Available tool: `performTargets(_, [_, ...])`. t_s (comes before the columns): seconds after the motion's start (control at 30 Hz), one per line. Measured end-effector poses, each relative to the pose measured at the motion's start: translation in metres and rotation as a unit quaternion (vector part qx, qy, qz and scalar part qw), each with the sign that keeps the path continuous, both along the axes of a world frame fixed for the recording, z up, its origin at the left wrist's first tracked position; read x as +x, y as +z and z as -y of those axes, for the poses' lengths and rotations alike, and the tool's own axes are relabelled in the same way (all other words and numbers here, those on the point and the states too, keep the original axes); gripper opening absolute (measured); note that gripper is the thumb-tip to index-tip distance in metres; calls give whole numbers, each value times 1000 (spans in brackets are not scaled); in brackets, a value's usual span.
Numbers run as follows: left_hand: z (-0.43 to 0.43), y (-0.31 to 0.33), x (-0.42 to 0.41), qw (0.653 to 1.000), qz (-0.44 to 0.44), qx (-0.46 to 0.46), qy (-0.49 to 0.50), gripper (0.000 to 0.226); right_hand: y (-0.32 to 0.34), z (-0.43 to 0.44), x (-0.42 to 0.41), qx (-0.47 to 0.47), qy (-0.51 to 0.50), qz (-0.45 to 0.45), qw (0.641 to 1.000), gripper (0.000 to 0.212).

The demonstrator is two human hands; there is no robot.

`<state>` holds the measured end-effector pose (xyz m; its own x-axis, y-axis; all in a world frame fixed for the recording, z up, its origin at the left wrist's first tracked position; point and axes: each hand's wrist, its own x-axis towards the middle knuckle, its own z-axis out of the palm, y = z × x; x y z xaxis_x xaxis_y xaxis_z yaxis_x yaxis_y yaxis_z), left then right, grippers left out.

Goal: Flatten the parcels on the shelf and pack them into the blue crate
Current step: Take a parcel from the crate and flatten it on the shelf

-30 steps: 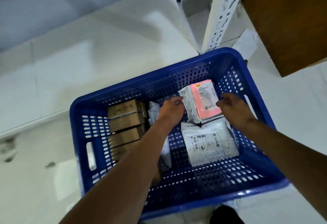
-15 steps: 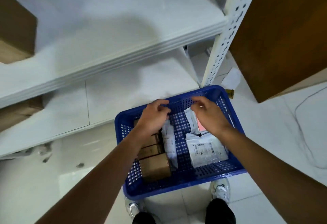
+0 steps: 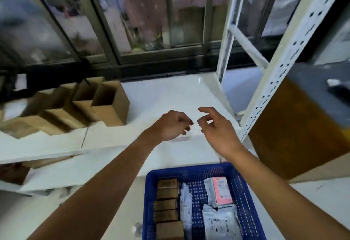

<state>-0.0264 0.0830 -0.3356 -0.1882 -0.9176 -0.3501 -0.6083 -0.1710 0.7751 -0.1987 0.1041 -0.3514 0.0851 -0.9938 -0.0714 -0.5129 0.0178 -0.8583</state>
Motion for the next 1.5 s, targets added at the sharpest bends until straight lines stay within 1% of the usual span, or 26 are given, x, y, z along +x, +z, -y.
performTargets(0.2, [-2, 135, 27, 997, -5, -77, 15, 22, 111, 8, 31, -109, 7, -9, 994, 32])
performTargets(0.37, [-15, 230, 49, 988, -17, -149, 28, 21, 205, 15, 52, -190, 26, -25, 981, 34])
performTargets(0.43, [-18, 258, 57, 984, -14, -178, 25, 21, 234, 16, 60, -218, 33, -55, 974, 33])
performTargets(0.57, [-27, 309, 69, 970, -7, -242, 29, 21, 283, 15, 78, -303, 44, -86, 948, 31])
performTargets(0.63, [-29, 328, 73, 959, -12, -279, 47, 22, 305, 17, 84, -336, 46, -95, 936, 24])
performTargets(0.73, [-29, 348, 81, 951, -7, -304, 63, 23, 336, 23, 88, -382, 38, -110, 917, 19])
performTargets(0.83, [-24, 362, 91, 944, 12, -324, 60, 23, 360, 38, 91, -391, 45, -138, 909, 19])
performTargets(0.97, [-7, 374, 100, 908, 37, -405, 101, 24, 379, 61, 91, -417, 28, -197, 887, 20])
performTargets(1.0, [0, 373, 103, 895, 52, -428, 113, 23, 380, 65, 90, -416, 22, -221, 882, 22])
performTargets(1.07, [16, 374, 109, 874, 114, -457, 115, 22, 382, 73, 86, -403, 13, -270, 874, 33])
performTargets(1.13, [31, 371, 117, 879, 180, -433, 86, 25, 379, 79, 84, -379, 21, -317, 869, 48])
performTargets(1.2, [42, 364, 124, 892, 235, -383, 51, 34, 374, 82, 84, -358, 54, -343, 867, 57])
performTargets(1.3, [51, 355, 129, 904, 271, -331, 32, 43, 369, 87, 89, -339, 91, -346, 870, 56])
performTargets(1.5, [53, 355, 134, 888, 316, -333, 21, 44, 372, 96, 105, -295, 130, -319, 891, 49])
